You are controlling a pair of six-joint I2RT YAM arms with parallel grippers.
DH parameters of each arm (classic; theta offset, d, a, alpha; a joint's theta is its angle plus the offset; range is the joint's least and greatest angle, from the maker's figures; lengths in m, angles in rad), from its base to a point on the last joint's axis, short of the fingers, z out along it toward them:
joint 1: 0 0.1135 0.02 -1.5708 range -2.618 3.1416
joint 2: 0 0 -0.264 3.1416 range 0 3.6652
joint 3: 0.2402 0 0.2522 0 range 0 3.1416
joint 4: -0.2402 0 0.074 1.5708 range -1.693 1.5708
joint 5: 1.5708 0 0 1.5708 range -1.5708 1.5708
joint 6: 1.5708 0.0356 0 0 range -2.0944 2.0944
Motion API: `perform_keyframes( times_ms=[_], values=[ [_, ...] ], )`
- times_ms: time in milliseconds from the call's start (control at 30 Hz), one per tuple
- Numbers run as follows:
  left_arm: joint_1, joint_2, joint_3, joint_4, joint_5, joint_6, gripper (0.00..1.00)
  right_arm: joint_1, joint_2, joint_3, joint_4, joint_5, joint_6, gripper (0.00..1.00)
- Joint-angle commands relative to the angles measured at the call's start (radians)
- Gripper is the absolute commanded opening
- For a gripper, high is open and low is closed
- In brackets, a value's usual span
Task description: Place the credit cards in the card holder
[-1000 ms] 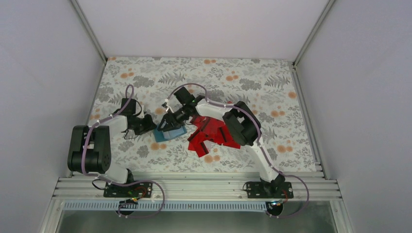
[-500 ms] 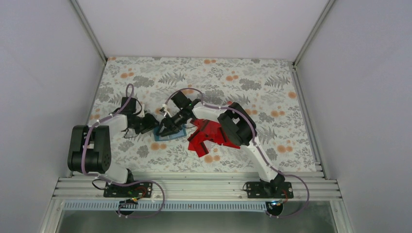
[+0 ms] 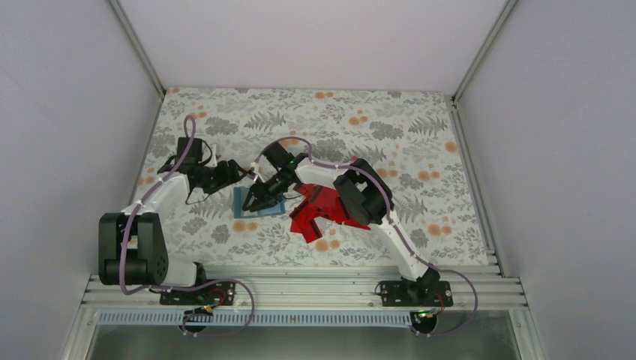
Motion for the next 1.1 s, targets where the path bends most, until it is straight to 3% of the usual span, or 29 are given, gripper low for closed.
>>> perform_keyframes(
  times_ms=[0,167,400,800,1067],
  values=[
    [0.004,-0.032,-0.011,0.041,0.090,0.006,0.74,0.000,-0.008,0.034,-0.025,0.029,-0.003,0.39],
    [0.004,0.004,-0.060,0.148,0.252,0.006,0.55,-0.005,-0.034,0.030,-0.036,0.055,-0.002,0.33],
    [0.003,0.061,-0.079,0.173,0.319,0.042,0.43,-0.007,-0.041,0.026,-0.042,0.085,0.011,0.30],
    [0.003,0.121,-0.124,0.173,0.259,0.060,0.41,-0.031,-0.100,0.020,-0.056,0.107,0.009,0.31],
    [-0.006,0.151,-0.118,0.195,0.251,0.063,0.41,-0.063,-0.239,-0.012,-0.154,0.202,-0.032,0.35]
  ],
)
